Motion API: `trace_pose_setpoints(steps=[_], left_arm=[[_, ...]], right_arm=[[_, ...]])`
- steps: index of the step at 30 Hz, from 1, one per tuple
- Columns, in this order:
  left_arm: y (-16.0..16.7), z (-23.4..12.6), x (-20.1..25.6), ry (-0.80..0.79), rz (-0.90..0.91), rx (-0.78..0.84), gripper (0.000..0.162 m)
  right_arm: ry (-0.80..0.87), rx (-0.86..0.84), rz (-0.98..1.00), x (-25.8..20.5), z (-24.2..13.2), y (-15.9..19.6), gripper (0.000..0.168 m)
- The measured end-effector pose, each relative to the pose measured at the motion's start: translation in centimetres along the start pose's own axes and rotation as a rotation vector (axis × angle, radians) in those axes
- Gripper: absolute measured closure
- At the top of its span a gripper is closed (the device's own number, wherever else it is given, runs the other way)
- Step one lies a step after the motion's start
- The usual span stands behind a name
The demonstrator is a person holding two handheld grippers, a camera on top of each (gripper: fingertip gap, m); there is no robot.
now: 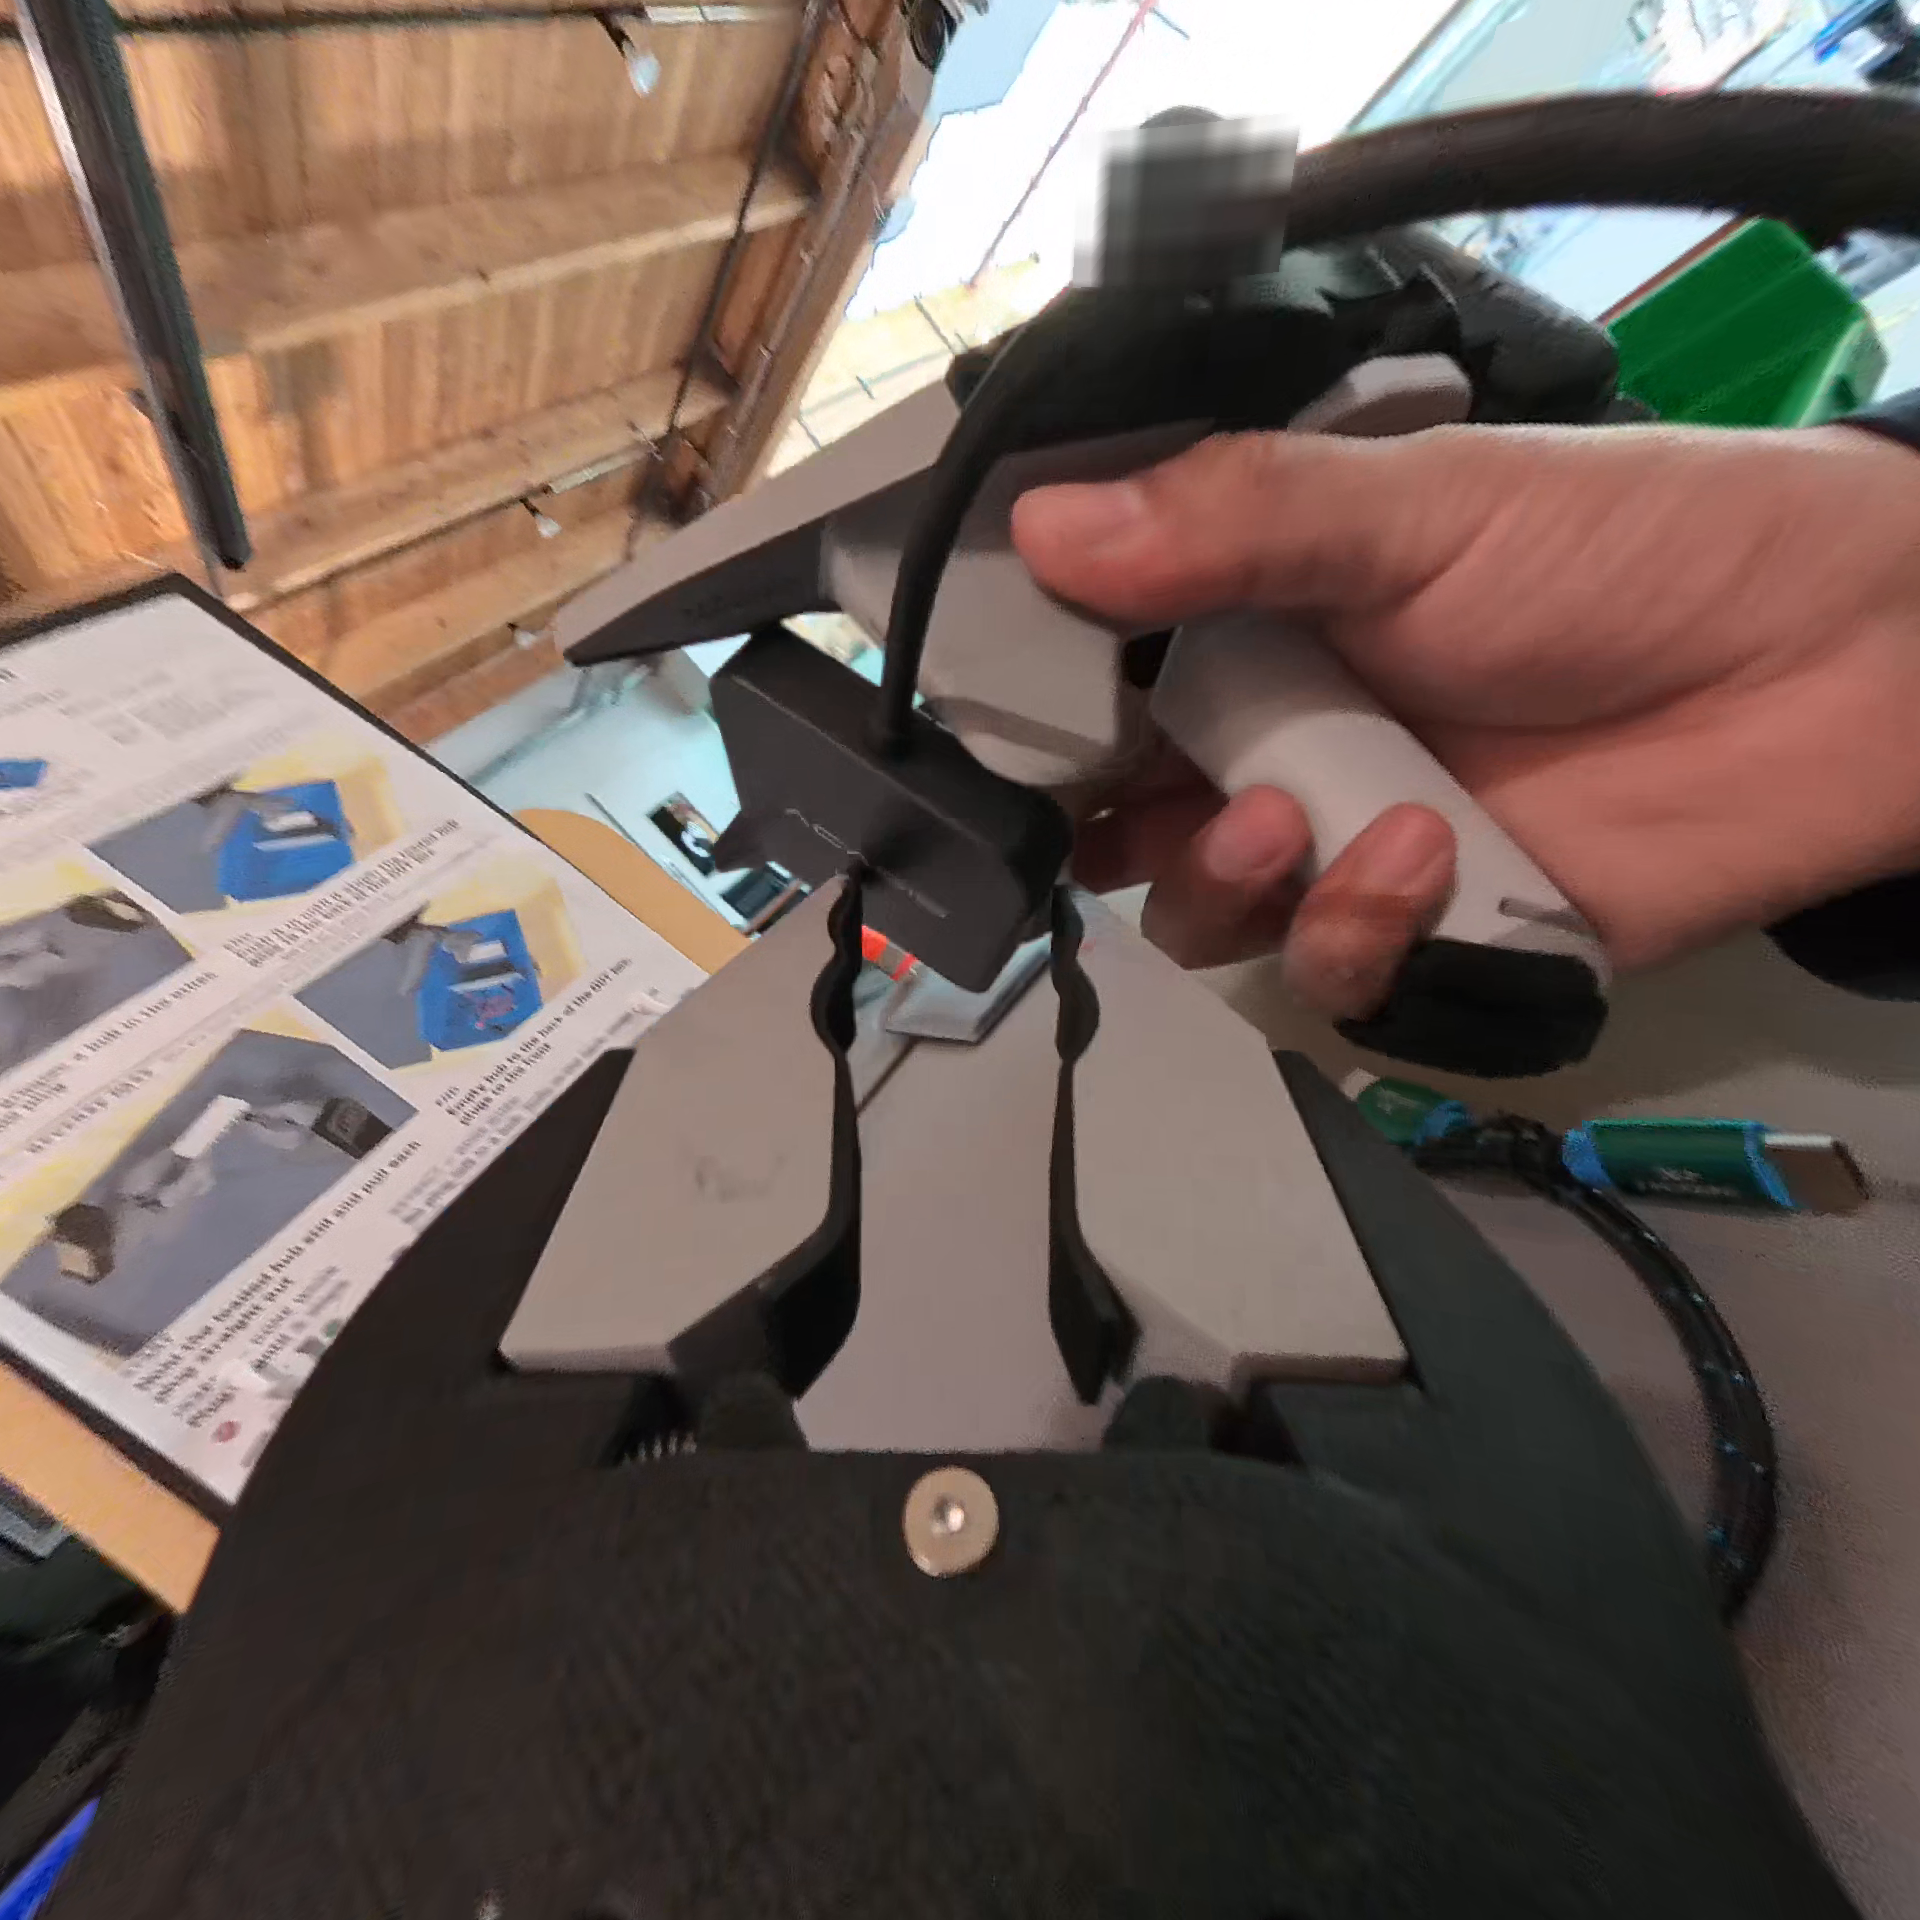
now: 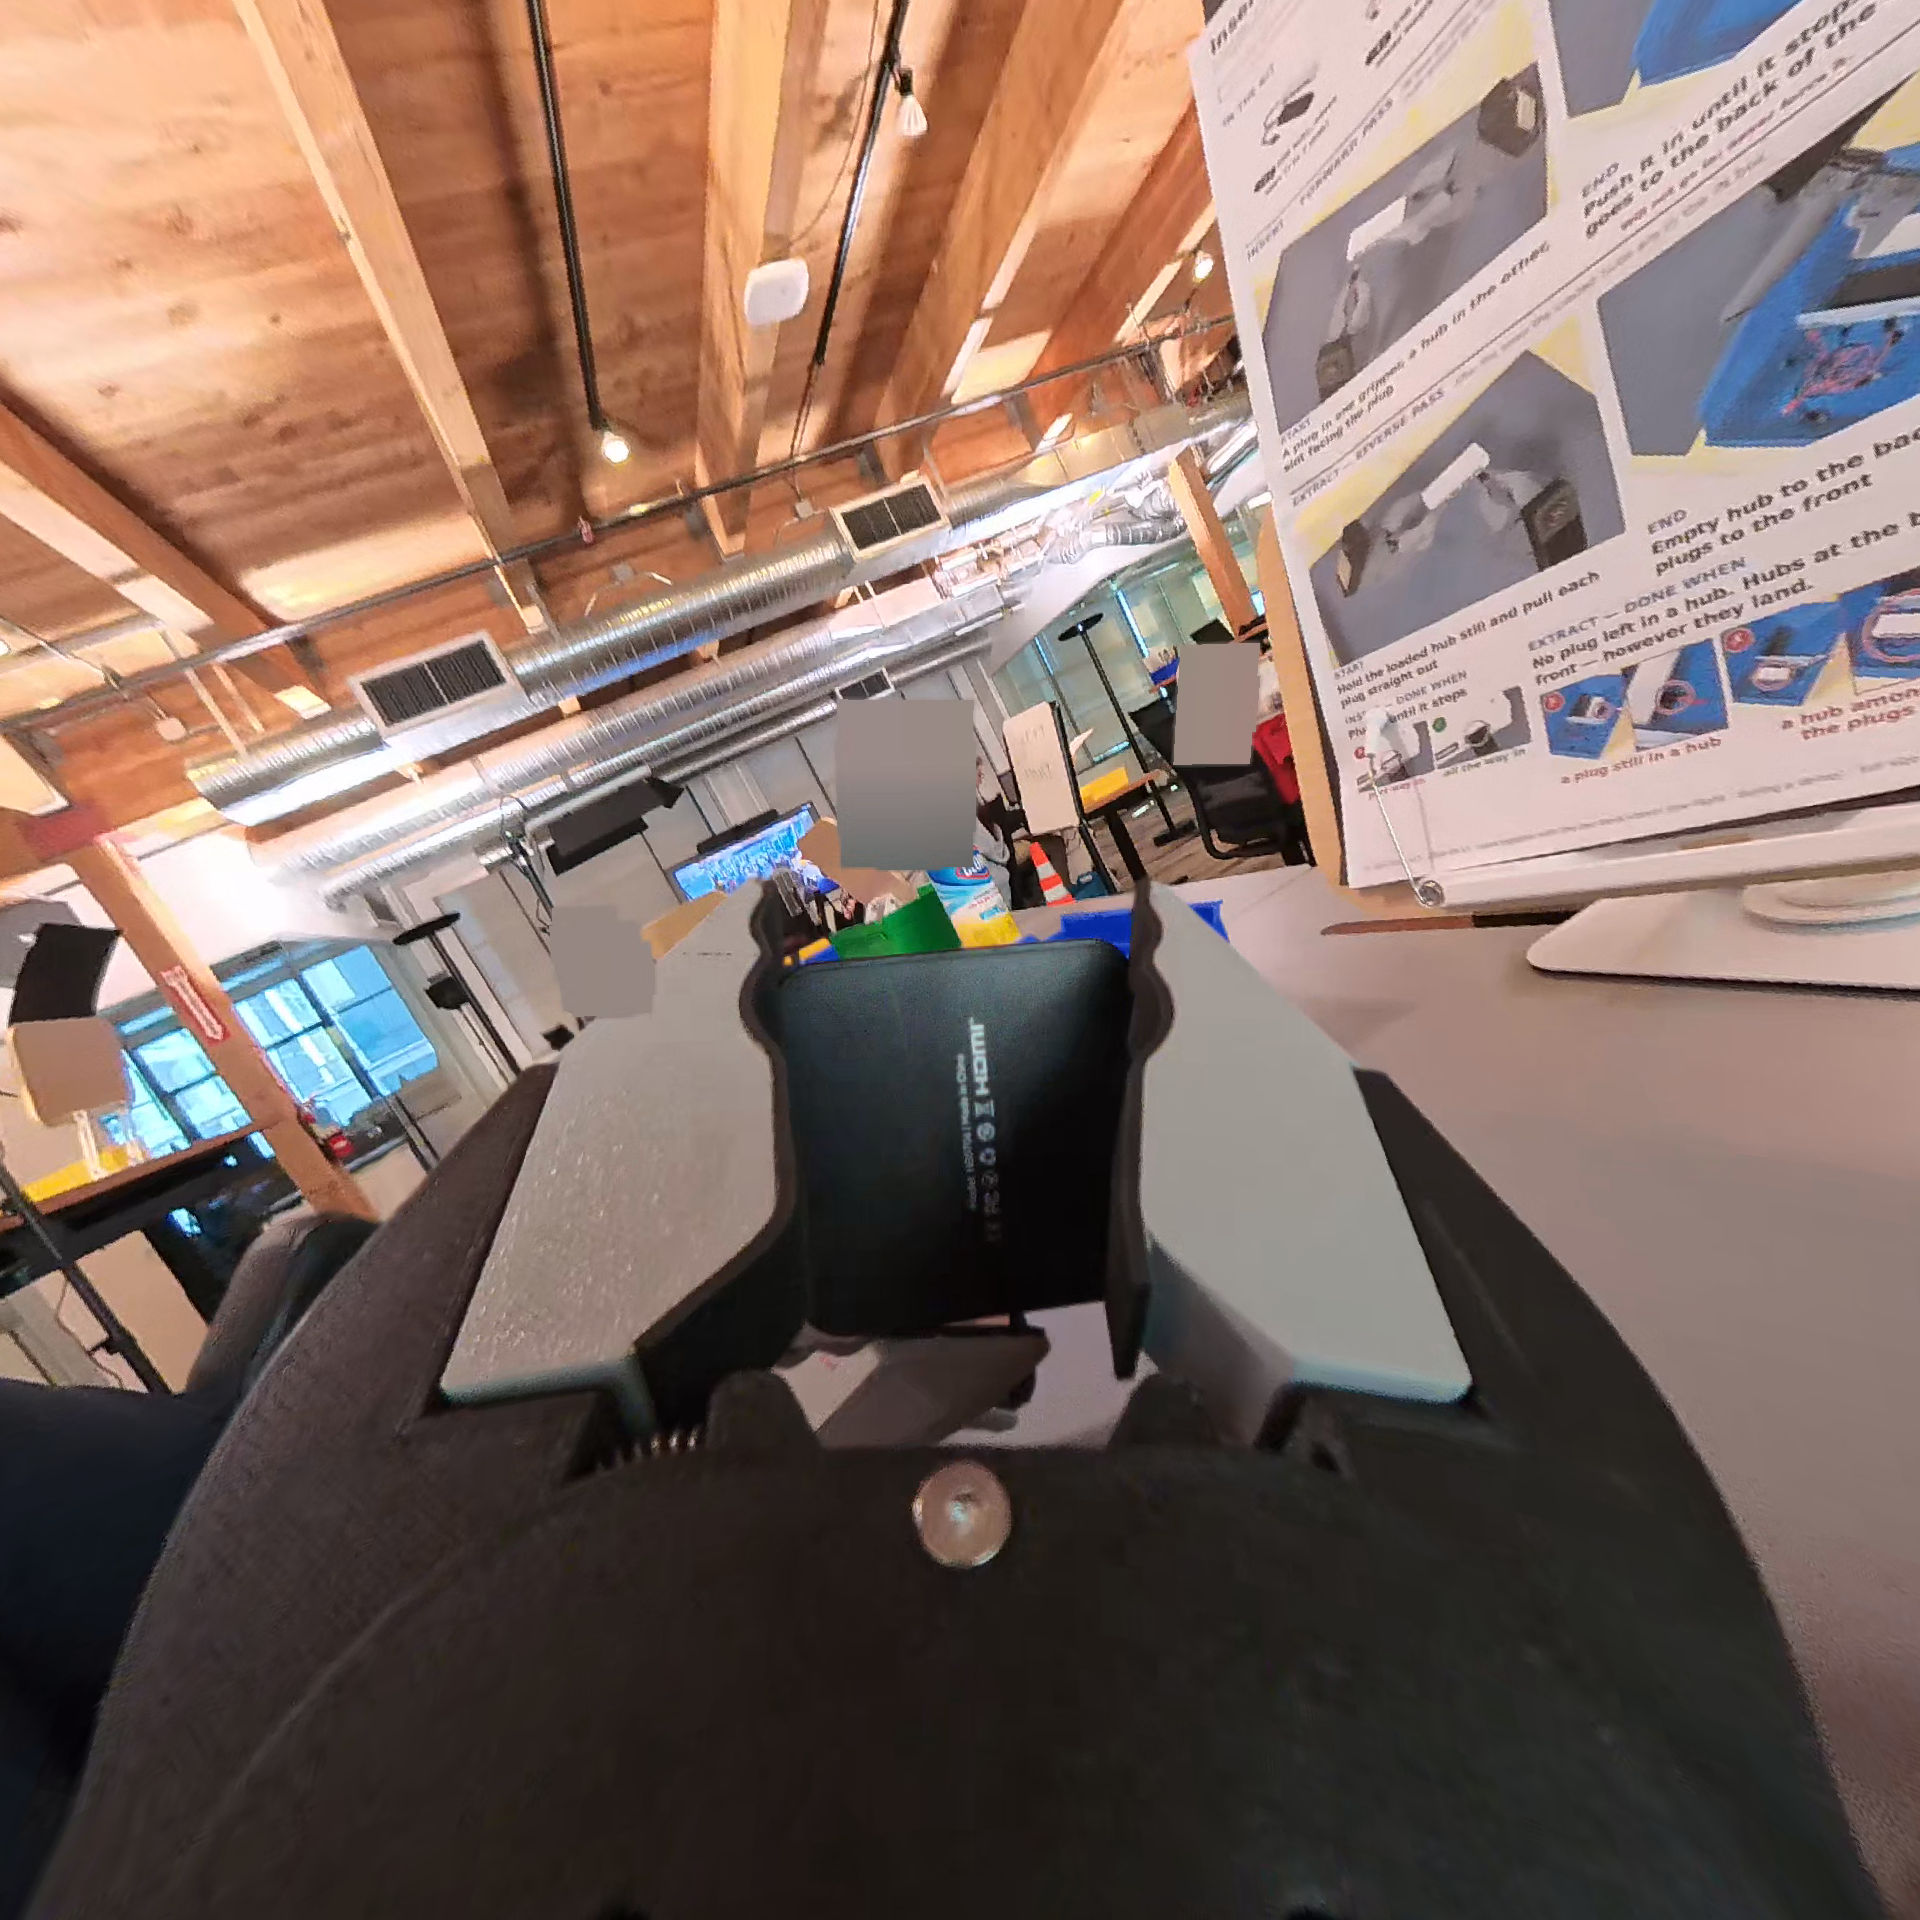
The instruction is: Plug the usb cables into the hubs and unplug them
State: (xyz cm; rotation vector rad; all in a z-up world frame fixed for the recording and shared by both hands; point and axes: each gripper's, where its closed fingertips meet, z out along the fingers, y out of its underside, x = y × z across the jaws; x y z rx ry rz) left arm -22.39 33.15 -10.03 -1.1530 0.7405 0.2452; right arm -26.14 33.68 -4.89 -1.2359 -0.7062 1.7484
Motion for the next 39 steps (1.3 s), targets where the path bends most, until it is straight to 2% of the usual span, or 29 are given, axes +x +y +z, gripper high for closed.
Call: trace_pose_setpoints(steps=[4,6,9,10,11,14,16,21,24,29,34,37,39], left_arm=[[-0.8,-0.5,-0.9,-0.042,-0.003,0.023,0.131],[-0.9,-0.7,-1.0,-0.047,-0.026,0.022,0.141],[-1.3,-1.3,-2.7,-0.138,-0.013,0.038,0.15],[-1.4,-1.5,-3.4,-0.167,-0.023,0.043,0.151],[-1.5,-1.7,-4.0,-0.175,-0.046,0.056,0.15],[-1.4,-1.8,-4.1,-0.132,-0.067,0.062,0.149],[-1.0,-1.5,-3.1,-0.075,-0.04,0.046,0.148],[2.0,-0.9,-3.1,-0.035,-0.102,-0.051,0.147],[2.6,-1.0,-3.3,-0.02,-0.054,-0.07,0.142],[3.6,-1.0,-2.7,0.052,-0.014,-0.123,0.143],[7.6,-0.7,-1.4,0.127,-0.019,-0.312,0.147],[10.6,-1.0,-0.1,0.228,-0.098,-0.492,0.148],[11.5,-1.2,0.1,0.254,-0.146,-0.536,0.148]], right_arm=[[-0.024,0.064,0.042,-0.5,-0.1,-1.0,0.104],[-0.023,0.086,0.039,-0.7,-0.3,-1.6,0.104],[-0.027,0.106,0.035,-1.1,-1.0,-2.4,0.107],[-0.01,0.109,0.04,-0.9,-1.4,-2.6,0.146],[0.009,0.133,0.037,-0.6,-1.9,-2.8,0.168],[-0.001,0.166,0.008,-0.8,-2.8,-2.7,0.168],[-0.005,0.116,0.002,-0.4,-2.5,-1.6,0.168],[0.047,0.003,0.064,2.4,-2.0,0.9,0.168],[0.035,-0.101,0.099,3.1,-1.4,2.4,0.168],[0.077,-0.1,0.128,4.7,-1.3,1.8,0.168],[0.185,-0.154,0.146,7.3,-1.5,3.7,0.168],[0.22,-0.292,0.117,8.7,-1.3,5.8,0.168],[0.211,-0.388,0.108,9.0,-1.2,7.1,0.168]])
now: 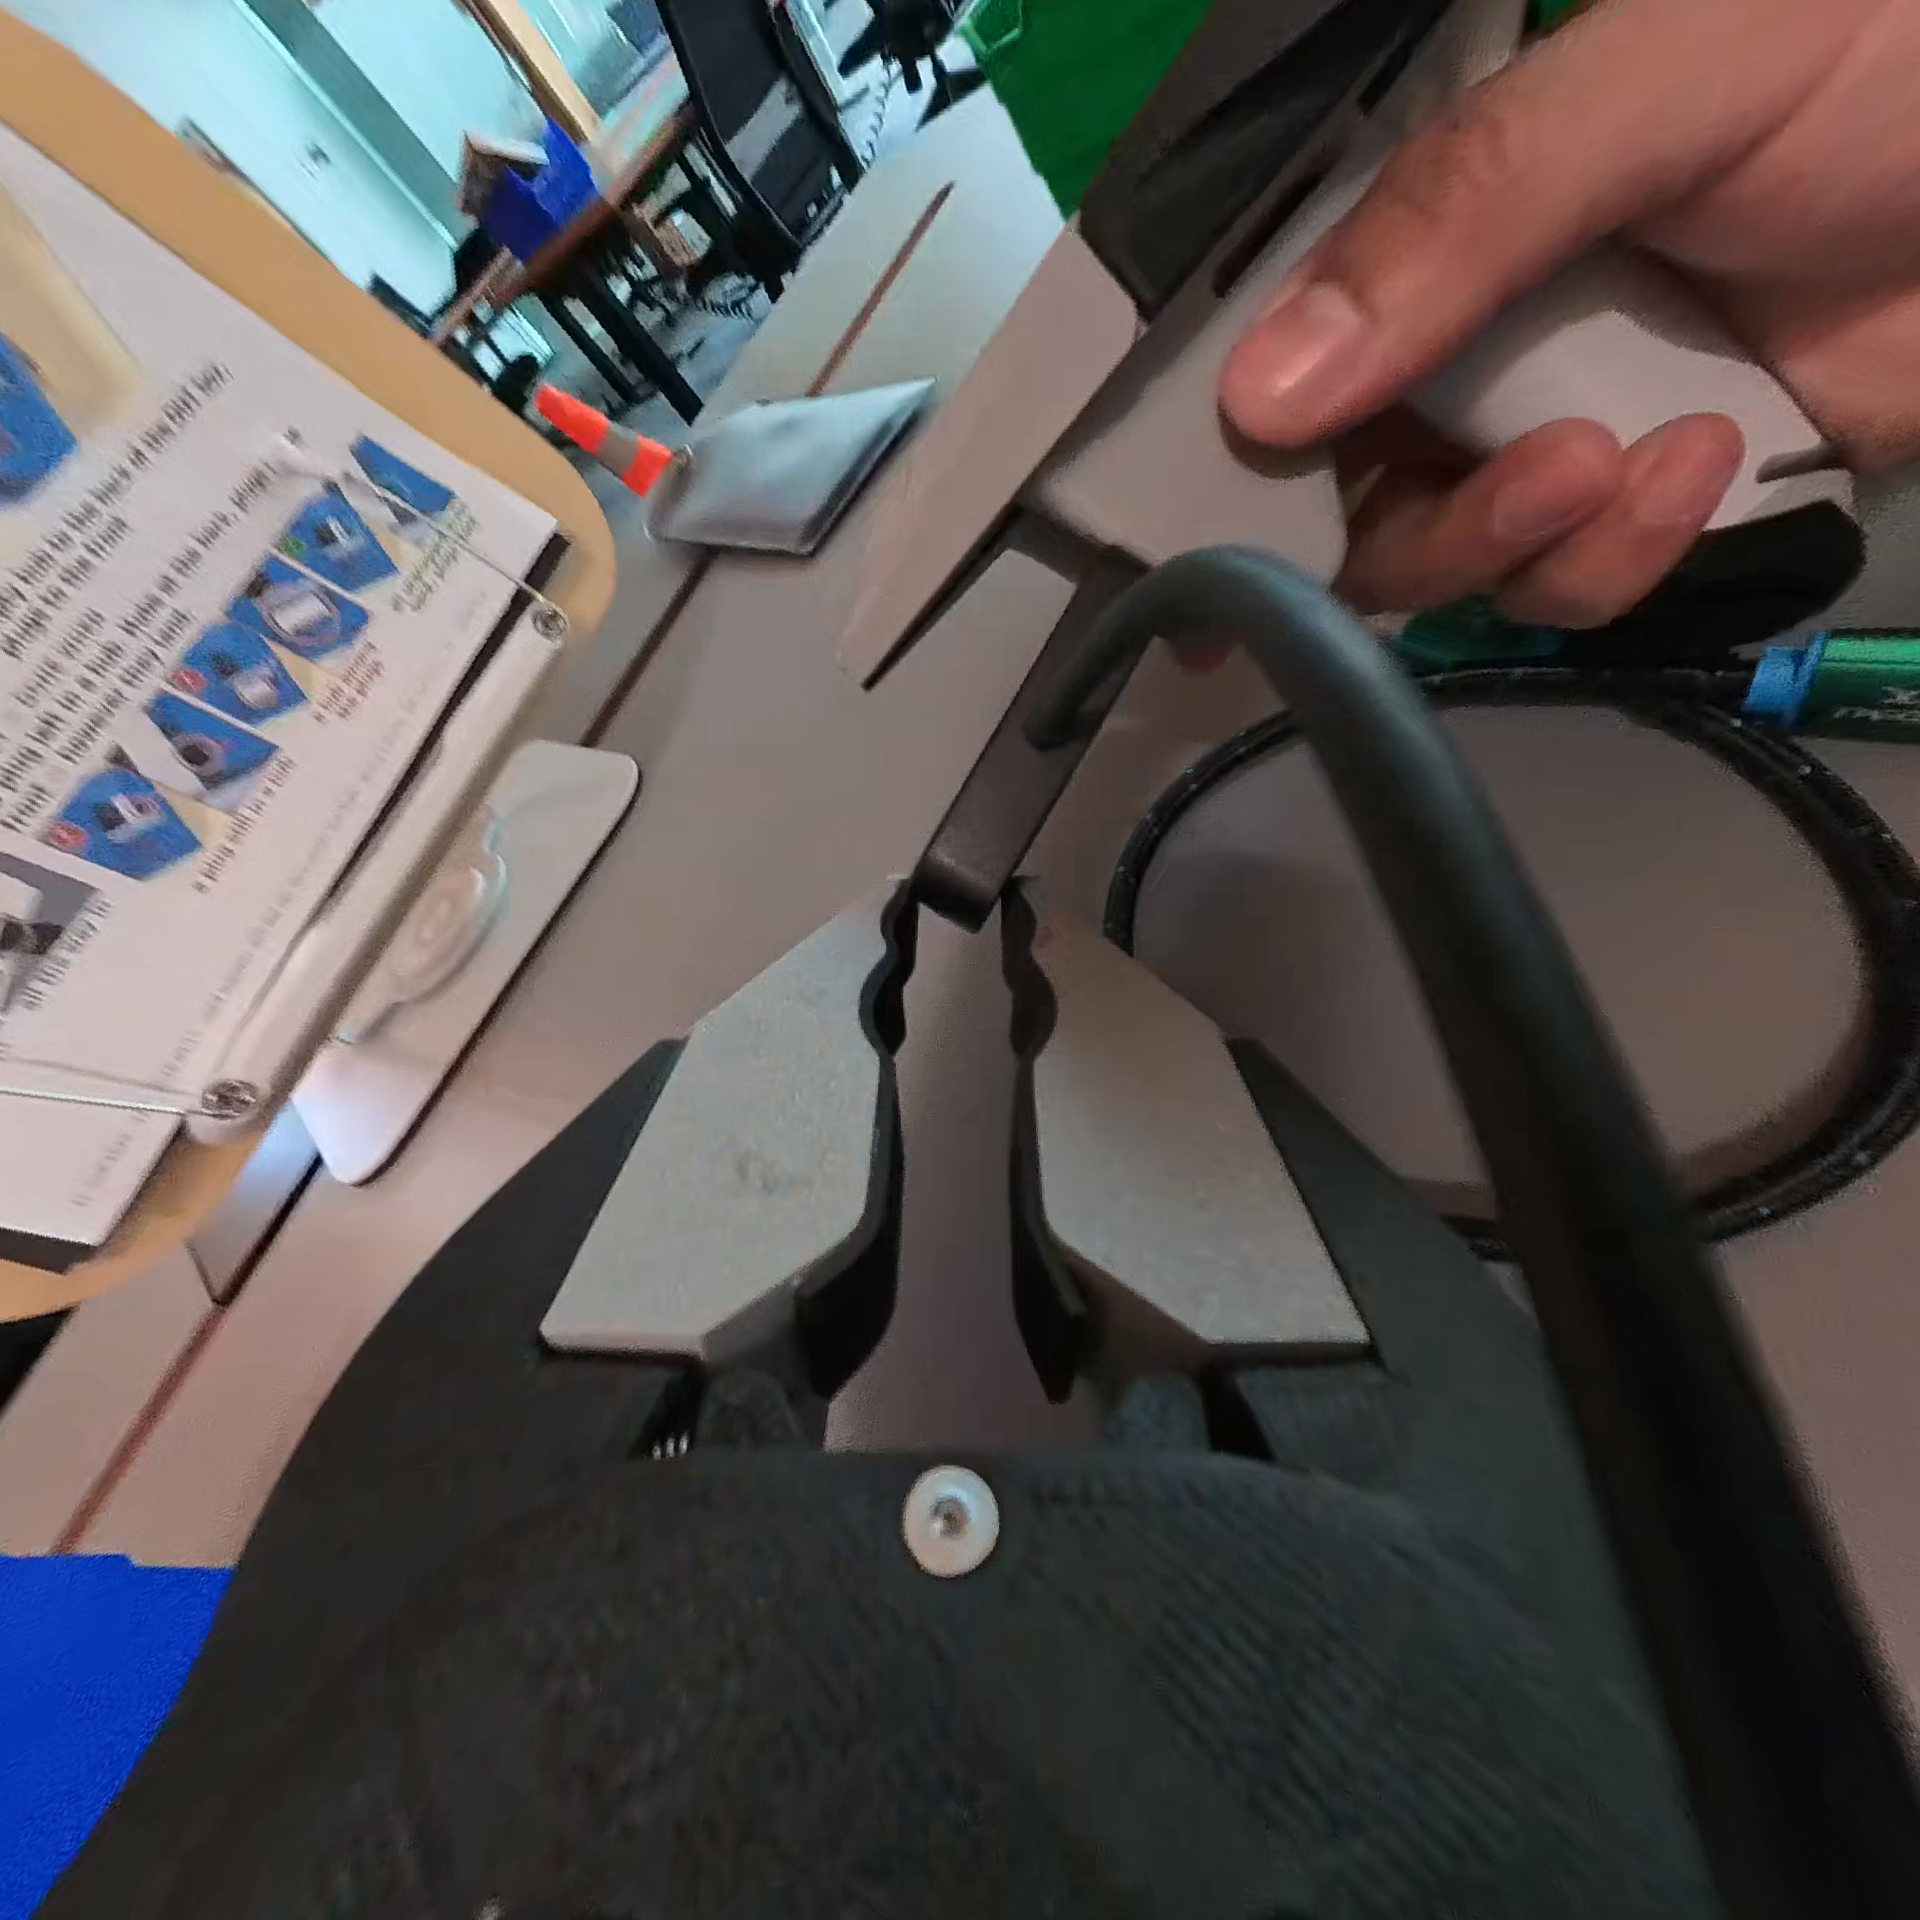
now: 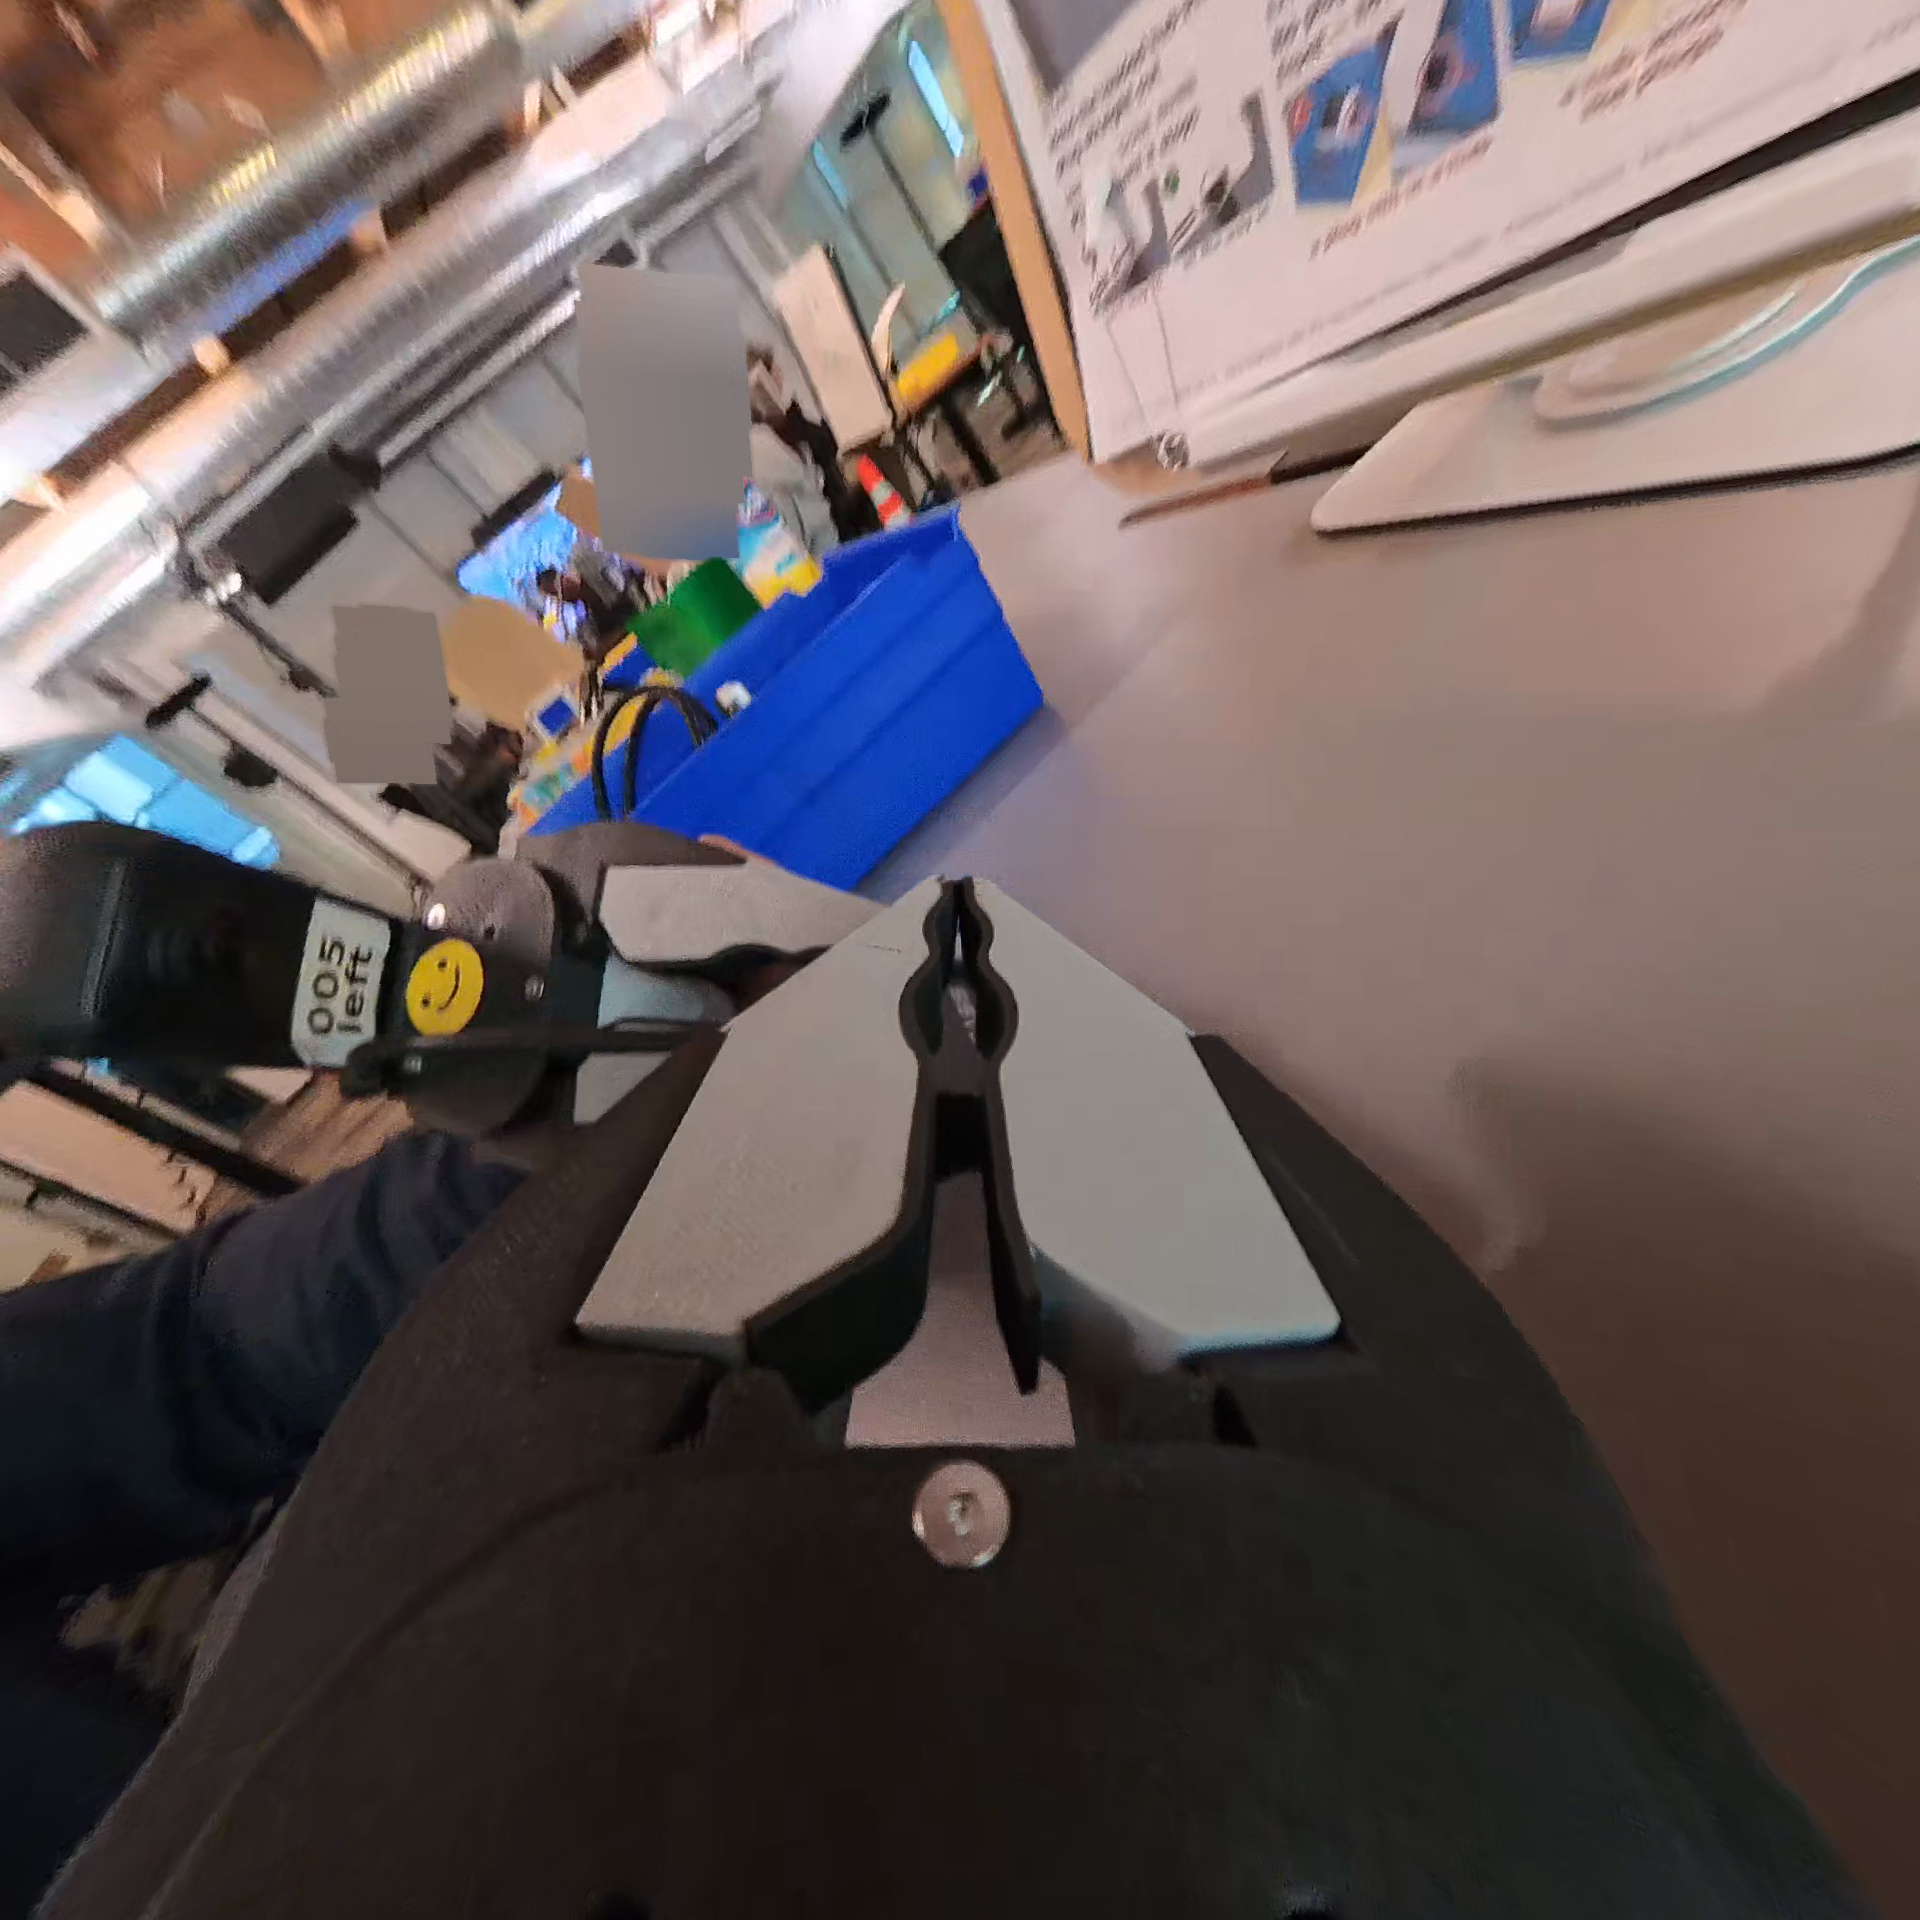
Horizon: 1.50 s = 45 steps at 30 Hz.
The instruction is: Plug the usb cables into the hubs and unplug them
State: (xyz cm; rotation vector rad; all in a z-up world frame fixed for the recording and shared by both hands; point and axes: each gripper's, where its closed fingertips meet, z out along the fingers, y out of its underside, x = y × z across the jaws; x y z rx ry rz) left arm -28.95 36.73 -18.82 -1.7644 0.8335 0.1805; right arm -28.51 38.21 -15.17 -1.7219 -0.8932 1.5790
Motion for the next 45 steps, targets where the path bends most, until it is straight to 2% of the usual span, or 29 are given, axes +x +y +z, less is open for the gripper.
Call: trace_pose_setpoints(steps=[1,2,3,5,8,11,14,17,20,21,24,28,31,37,45], left_arm=[[0.3,0.0,-0.2,0.007,-0.031,-0.01,0.148],[0.6,0.0,-0.4,0.01,-0.057,-0.019,0.148],[0.9,0.0,-0.7,0.007,-0.077,-0.031,0.148],[1.4,0.0,-1.2,0.002,-0.096,-0.041,0.148],[1.4,-0.1,-1.0,0.048,-0.15,-0.028,0.148],[0.5,-0.3,0.2,0.142,-0.198,0.018,0.148],[-0.4,-0.6,0.9,0.192,-0.2,0.064,0.147],[-1.9,-1.5,2.2,0.259,-0.145,0.147,0.149],[-3.3,-2.3,2.9,0.288,-0.113,0.246,0.147],[-3.9,-2.7,3.2,0.3,-0.107,0.287,0.139],[-5.5,-3.9,4.5,0.354,-0.078,0.387,0.139],[-6.5,-4.6,5.5,0.369,-0.037,0.444,0.145],[-6.0,-4.5,5.0,0.337,0.033,0.402,0.151],[-6.1,-5.0,4.8,0.335,0.064,0.439,0.151],[-6.0,-4.6,6.2,0.347,0.078,0.439,0.151]], right_arm=[[-0.009,-0.036,-0.005,0.1,0.1,0.3,0.168],[-0.009,-0.058,-0.01,0.2,0.1,0.4,0.153],[-0.003,-0.07,-0.014,0.4,-0.1,0.2,0.13],[-0.049,-0.079,-0.07,-0.3,-1.1,-0.3,0.119],[-0.094,-0.127,-0.273,-1.6,-2.9,-0.1,0.094],[-0.117,-0.213,-0.499,-2.3,-3.8,1.8,0.103],[-0.075,-0.231,-0.726,-2.0,-3.6,3.0,0.119],[-0.095,-0.187,-0.807,-2.6,-3.7,3.0,0.15],[-0.195,-0.138,-0.849,-4.1,-4.6,2.6,0.156],[-0.246,-0.122,-0.848,-4.8,-5.1,2.6,0.158],[-0.366,-0.079,-0.869,-6.2,-6.1,2.8,0.158],[-0.423,-0.077,-0.913,-7.1,-6.1,3.8,0.158],[-0.347,-0.109,-0.888,-6.1,-5.7,3.5,0.154],[-0.294,-0.123,-0.906,-5.6,-6.7,3.3,0.156],[-0.299,-0.226,-0.977,-5.1,-6.5,4.8,0.157]])
